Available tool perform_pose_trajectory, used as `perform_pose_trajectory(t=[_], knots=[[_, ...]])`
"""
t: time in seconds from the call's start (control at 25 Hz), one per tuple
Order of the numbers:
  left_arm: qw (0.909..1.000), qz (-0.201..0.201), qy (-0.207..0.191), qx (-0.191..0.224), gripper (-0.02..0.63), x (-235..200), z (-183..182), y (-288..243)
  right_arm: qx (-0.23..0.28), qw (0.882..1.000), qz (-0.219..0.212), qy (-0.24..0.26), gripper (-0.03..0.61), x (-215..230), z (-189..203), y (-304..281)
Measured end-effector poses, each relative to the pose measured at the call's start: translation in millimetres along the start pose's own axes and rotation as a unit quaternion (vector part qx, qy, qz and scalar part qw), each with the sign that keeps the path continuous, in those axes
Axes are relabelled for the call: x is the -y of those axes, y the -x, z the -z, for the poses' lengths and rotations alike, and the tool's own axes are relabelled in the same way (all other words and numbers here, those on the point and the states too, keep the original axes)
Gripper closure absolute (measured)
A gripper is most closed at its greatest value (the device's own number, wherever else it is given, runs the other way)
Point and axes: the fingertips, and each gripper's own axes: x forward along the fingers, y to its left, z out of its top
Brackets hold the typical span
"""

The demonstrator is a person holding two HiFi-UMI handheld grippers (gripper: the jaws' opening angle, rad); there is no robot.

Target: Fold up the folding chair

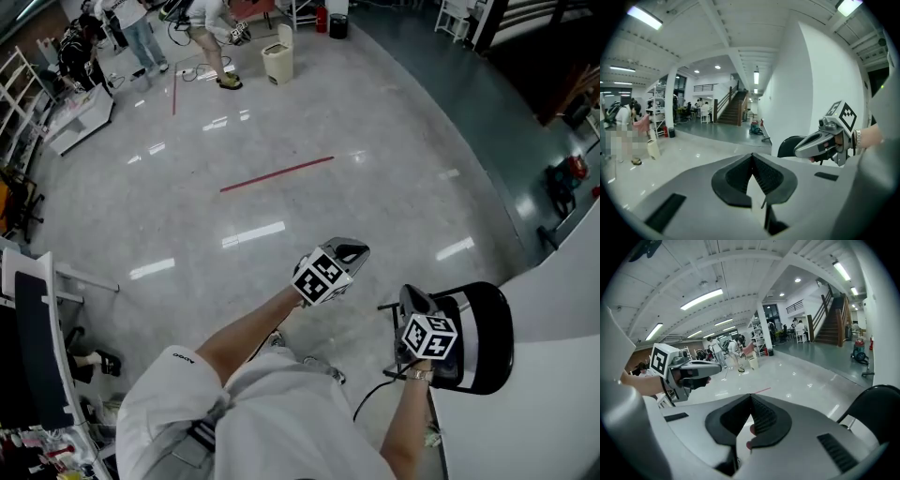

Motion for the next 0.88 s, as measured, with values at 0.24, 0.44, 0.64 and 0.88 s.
perform_pose_trajectory(t=[0.24,0.44,0.64,0.88], knots=[[0.9955,-0.082,0.038,0.027,0.603,-76,38,91,0.019,0.999,-0.033,0.019,0.574,-100,-22,-50],[0.9846,-0.147,0.075,0.058,0.603,-129,66,183,0.028,0.995,-0.084,0.04,0.574,-195,-32,-84],[0.9696,-0.207,0.098,0.086,0.603,-157,86,264,0.032,0.988,-0.139,0.059,0.574,-276,-40,-111],[0.9375,-0.298,0.135,0.118,0.603,-165,104,345,0.024,0.97,-0.213,0.115,0.574,-359,-38,-123]])
